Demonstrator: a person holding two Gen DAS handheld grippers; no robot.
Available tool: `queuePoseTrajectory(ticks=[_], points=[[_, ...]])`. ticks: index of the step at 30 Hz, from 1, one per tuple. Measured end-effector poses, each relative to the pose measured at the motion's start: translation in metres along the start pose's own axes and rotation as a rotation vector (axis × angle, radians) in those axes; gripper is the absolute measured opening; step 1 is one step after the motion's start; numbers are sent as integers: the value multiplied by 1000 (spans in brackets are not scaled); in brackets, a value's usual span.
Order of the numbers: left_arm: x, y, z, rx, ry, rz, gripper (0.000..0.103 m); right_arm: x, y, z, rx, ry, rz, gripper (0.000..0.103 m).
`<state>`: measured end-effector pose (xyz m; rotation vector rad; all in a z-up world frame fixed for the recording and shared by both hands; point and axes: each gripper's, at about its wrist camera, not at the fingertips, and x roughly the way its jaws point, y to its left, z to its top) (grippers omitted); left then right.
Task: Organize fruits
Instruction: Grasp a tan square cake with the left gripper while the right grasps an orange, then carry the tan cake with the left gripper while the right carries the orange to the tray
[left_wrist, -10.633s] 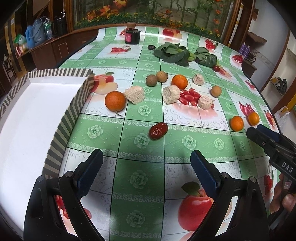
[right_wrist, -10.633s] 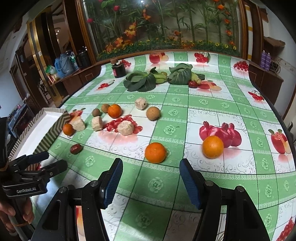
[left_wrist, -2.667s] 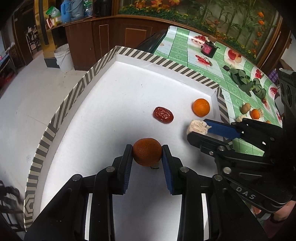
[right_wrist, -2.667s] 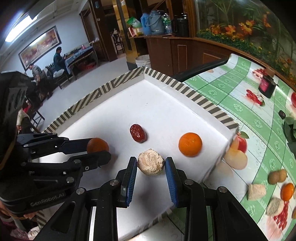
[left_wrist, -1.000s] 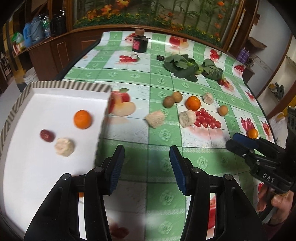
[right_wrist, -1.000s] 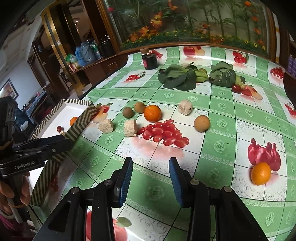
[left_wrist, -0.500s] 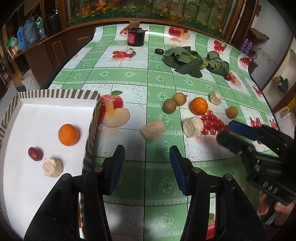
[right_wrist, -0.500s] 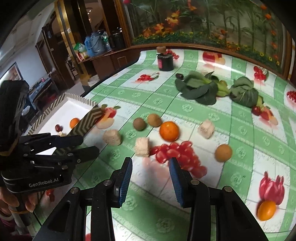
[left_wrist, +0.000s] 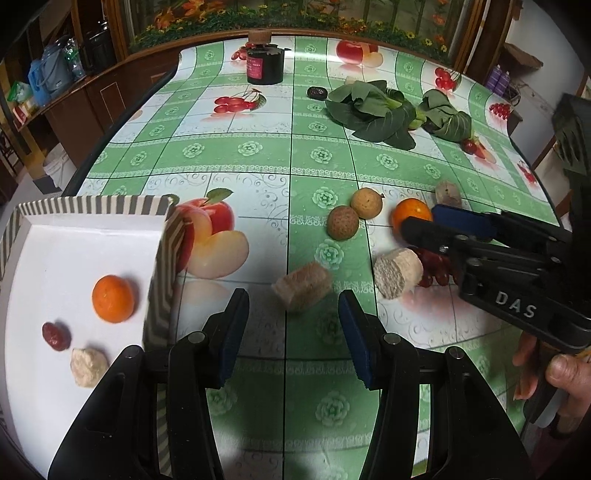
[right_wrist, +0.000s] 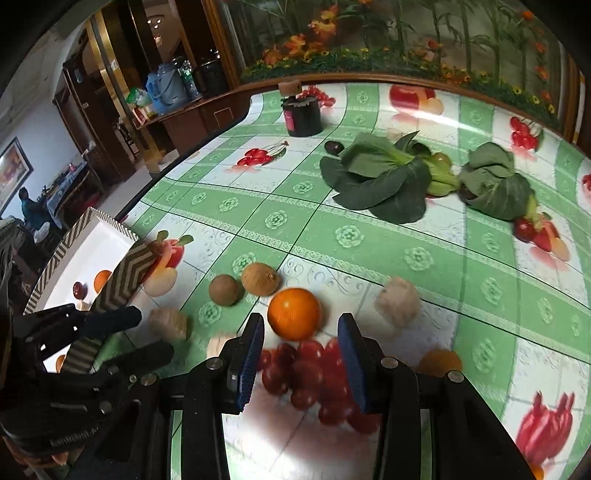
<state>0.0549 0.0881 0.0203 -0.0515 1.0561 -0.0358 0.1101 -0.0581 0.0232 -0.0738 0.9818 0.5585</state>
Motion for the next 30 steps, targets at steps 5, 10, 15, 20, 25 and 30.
queuePoseTrajectory(ticks=[5,10,15,20,25,30], points=[[9,-2,3,14,4,-13,50,13,-1,3,10,7,31,35],[8,2,3,9,-19,-44,34,7,1,-2,4,0,22,31],[-5,5,-3,1,-49,-52,34,-14,-3,-8,26,-34,27,31],[-31,6,-14,1,-86,-62,34,-37,7,-18,22,-58,32,31],[-54,12,-30,-6,-111,-57,34,-54,27,-32,3,-71,55,31],[-72,21,-46,-12,-129,-40,34,-59,48,-42,-11,-73,80,31]])
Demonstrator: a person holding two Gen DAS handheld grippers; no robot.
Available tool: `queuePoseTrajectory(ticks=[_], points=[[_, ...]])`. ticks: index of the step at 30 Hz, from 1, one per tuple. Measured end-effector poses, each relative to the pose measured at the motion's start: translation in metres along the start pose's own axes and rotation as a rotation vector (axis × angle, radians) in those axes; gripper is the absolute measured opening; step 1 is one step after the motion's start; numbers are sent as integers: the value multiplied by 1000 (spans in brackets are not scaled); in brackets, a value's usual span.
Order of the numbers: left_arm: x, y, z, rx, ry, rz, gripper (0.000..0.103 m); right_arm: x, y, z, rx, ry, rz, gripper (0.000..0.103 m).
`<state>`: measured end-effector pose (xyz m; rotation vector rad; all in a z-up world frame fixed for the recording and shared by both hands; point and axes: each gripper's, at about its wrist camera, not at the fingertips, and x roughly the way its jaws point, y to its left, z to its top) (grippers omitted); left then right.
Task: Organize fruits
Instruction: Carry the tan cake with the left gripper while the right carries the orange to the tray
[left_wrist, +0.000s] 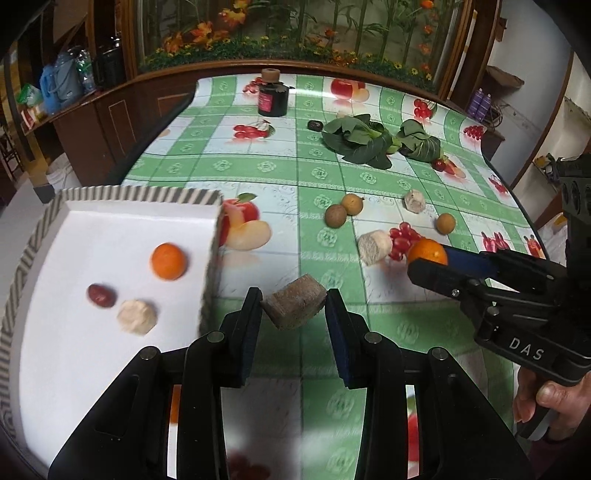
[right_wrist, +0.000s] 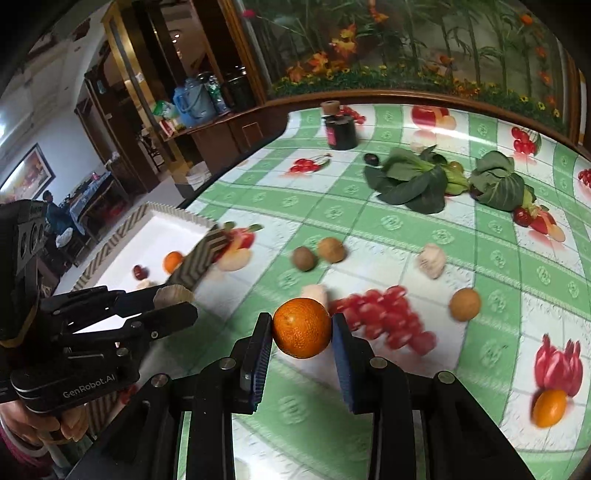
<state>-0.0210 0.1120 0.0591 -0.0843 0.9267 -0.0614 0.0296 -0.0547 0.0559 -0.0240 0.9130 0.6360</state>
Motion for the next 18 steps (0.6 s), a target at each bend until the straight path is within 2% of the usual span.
queuePoseTrajectory(ticks=[18], points=[[-49,47,-32,-68,-58,77,34,-5,76,-15,-88,-1,66,31]])
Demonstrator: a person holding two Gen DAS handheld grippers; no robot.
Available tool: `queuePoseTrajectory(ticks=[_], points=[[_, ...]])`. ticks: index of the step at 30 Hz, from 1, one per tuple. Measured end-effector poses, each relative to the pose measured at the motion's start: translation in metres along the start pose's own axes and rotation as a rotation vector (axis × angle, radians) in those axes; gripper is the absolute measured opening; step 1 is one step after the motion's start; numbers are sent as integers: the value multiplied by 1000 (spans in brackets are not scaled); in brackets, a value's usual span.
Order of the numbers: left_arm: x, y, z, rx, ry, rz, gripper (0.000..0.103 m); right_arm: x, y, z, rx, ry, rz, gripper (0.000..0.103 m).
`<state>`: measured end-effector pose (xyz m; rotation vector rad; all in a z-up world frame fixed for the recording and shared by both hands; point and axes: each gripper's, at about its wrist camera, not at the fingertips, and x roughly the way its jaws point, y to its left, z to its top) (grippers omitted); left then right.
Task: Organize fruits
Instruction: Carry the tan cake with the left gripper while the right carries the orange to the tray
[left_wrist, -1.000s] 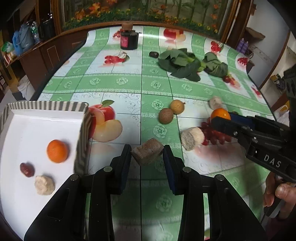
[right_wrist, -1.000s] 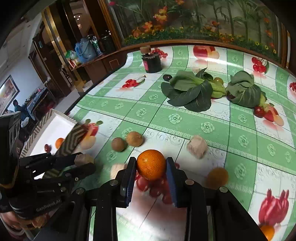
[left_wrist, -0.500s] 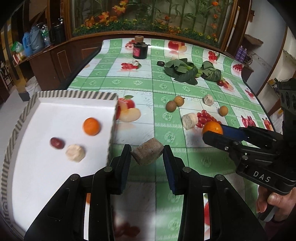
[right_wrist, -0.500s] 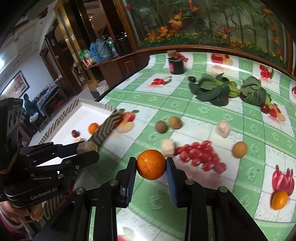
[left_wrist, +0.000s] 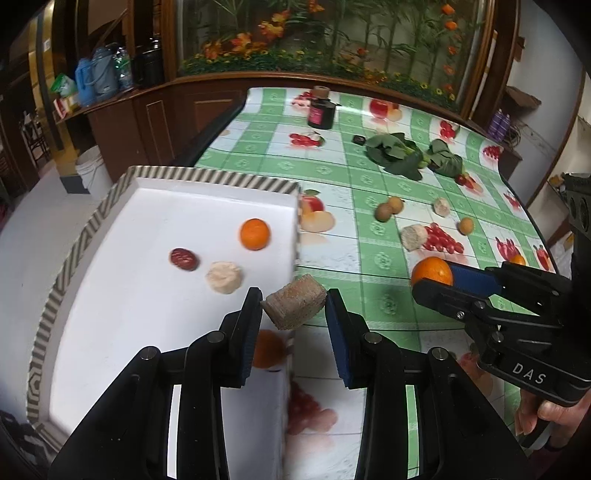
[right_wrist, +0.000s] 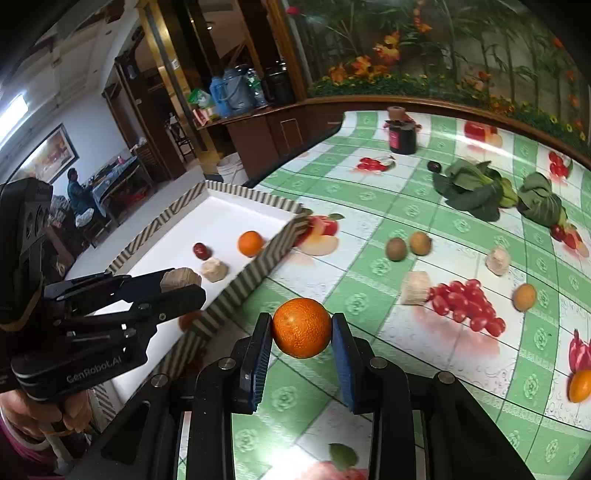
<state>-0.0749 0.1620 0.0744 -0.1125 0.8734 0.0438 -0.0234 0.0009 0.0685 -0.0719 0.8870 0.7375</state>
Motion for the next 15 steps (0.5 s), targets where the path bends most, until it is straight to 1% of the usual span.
queuePoseTrajectory(ticks=[11,15], points=[[-12,42,-3,-45,-20,61,35,10,37,9,-59,7,40,31],[-12,61,-5,-72,-15,81,35,17,52,13,-85,15,57,31]])
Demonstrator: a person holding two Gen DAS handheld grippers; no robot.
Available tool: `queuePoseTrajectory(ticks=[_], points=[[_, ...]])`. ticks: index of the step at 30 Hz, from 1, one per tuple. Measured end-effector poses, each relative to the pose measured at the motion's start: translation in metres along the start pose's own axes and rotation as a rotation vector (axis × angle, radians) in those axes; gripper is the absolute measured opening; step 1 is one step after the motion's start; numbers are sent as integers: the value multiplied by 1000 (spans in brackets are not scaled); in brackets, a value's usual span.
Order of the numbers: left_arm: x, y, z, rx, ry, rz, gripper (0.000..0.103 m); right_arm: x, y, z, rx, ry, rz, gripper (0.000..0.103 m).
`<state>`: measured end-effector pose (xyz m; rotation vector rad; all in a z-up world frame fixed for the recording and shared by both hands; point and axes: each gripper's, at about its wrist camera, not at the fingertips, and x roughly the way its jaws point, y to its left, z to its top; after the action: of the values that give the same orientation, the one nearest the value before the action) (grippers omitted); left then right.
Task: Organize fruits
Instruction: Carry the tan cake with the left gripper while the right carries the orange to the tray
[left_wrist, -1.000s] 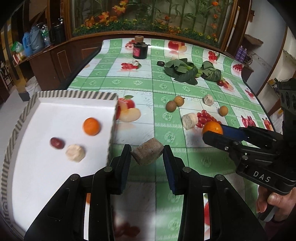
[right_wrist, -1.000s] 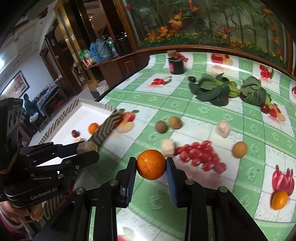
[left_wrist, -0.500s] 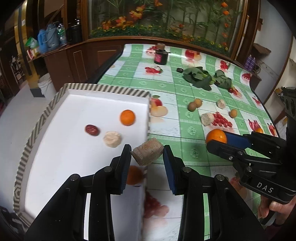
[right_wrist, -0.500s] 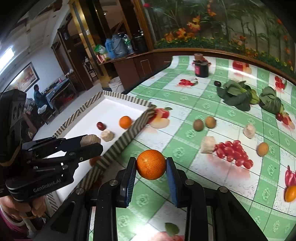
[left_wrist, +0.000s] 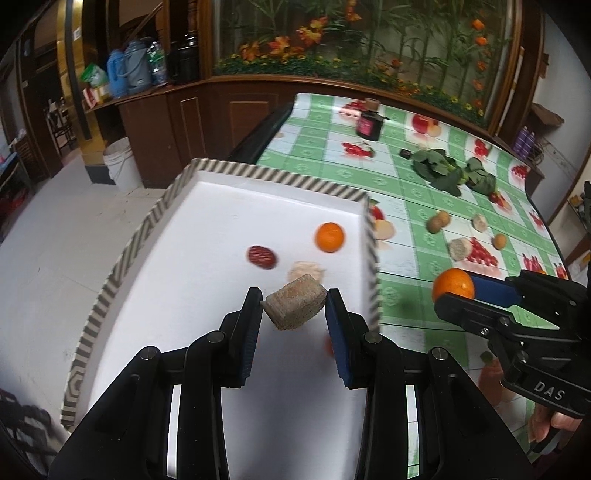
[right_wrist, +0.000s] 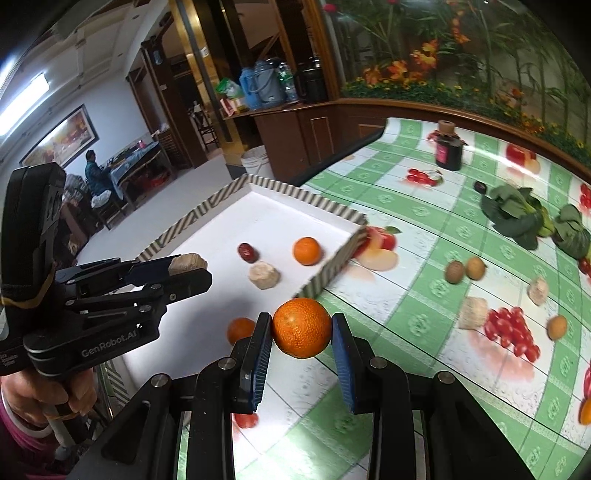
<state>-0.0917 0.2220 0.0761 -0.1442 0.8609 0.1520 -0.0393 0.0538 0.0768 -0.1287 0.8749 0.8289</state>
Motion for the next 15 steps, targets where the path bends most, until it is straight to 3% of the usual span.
queuePoseTrajectory(ticks=[15], points=[[25,54,-8,-104,77,34,35,63,51,21,-123,101,77,31]])
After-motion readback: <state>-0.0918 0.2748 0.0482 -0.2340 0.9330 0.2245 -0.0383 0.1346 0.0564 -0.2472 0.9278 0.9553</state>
